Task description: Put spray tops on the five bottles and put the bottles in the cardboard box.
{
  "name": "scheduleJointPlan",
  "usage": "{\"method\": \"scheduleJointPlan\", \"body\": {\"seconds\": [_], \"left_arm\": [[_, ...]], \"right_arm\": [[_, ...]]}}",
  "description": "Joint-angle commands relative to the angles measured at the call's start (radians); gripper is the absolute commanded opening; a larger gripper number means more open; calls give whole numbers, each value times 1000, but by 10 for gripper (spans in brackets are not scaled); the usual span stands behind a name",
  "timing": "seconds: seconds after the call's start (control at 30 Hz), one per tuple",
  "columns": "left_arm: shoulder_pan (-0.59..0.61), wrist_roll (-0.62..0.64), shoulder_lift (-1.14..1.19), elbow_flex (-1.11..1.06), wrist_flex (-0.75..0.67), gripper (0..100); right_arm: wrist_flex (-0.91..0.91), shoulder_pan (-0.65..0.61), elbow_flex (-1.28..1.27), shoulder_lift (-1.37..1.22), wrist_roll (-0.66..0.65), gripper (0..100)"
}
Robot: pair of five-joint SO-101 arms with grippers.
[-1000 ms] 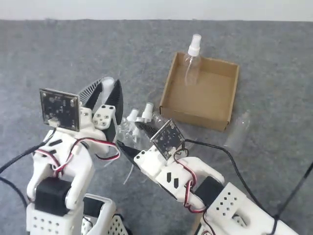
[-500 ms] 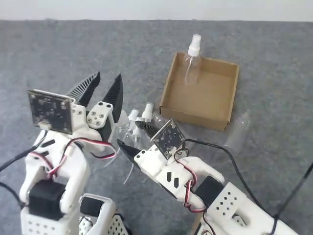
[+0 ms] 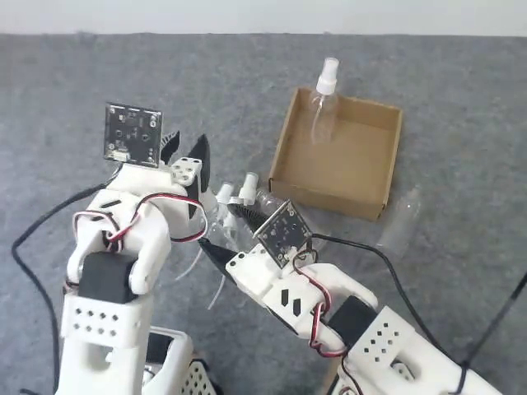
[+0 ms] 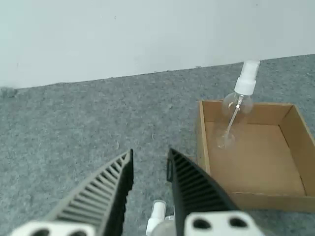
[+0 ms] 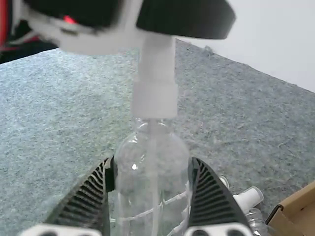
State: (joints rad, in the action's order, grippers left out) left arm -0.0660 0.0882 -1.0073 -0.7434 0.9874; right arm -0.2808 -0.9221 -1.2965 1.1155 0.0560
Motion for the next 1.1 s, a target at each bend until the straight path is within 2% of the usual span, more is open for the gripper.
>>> {"method": "scheduleJointPlan", "body": {"seconds": [0.0, 0.43, 0.8, 1.07], "left_arm": [[-23, -12, 2, 8, 29, 76], [-101, -17, 2, 33, 49, 73], [-97, -164, 2, 48, 72, 77], [-97, -196, 2, 226, 94, 145]], "right_arm": [[27, 12, 6, 39, 11, 6], [27, 12, 6, 33, 11, 6], [27, 13, 6, 33, 11, 6], [27, 15, 5, 33, 11, 6]]}}
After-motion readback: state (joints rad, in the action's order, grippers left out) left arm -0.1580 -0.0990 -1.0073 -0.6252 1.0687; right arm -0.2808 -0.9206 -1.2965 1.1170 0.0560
